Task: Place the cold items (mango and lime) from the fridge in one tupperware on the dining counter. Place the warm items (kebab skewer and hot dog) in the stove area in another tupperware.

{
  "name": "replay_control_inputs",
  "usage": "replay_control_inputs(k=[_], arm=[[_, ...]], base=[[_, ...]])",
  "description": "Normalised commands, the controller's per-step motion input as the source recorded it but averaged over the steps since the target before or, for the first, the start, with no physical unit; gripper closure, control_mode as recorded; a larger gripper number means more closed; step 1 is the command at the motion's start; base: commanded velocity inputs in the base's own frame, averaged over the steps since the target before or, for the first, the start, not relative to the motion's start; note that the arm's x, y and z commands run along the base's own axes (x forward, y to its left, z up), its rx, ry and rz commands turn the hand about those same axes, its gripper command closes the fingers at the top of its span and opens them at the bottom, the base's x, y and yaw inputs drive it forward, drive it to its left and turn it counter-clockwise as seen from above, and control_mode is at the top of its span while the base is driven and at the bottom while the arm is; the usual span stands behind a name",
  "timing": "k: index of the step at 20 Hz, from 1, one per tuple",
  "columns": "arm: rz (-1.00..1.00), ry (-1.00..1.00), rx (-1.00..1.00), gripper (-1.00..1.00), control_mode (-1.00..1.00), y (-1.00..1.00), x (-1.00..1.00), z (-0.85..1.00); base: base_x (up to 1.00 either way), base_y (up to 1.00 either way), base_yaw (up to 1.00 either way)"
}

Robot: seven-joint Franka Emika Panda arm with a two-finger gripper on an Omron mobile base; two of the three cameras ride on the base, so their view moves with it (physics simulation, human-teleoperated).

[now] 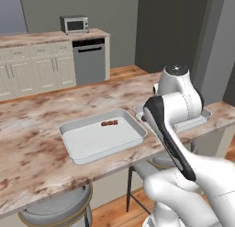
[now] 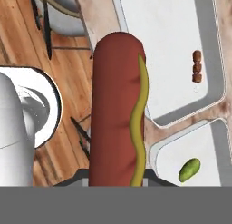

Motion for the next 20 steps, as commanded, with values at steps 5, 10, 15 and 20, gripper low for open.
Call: replay_control_inputs(k=[5,10,15,20], arm=[[0.08,0.32,0.00,1.00,-1.00,0.45,0.78,-0.88],[0.00,0.10,0.00,1.00,-1.00,0.44,0.51,-0.57],[0.00,0.00,0.00,1.00,-1.00,0.45,0.48,-0.46],[0.00,0.00,-0.01,1.00,-1.00,0.51,0.41,-0.51]], base=[[0.00,0.00,0.00],[0.00,0.00,0.00],[0.00,0.00,0.00],[0.00,0.00,0.00]])
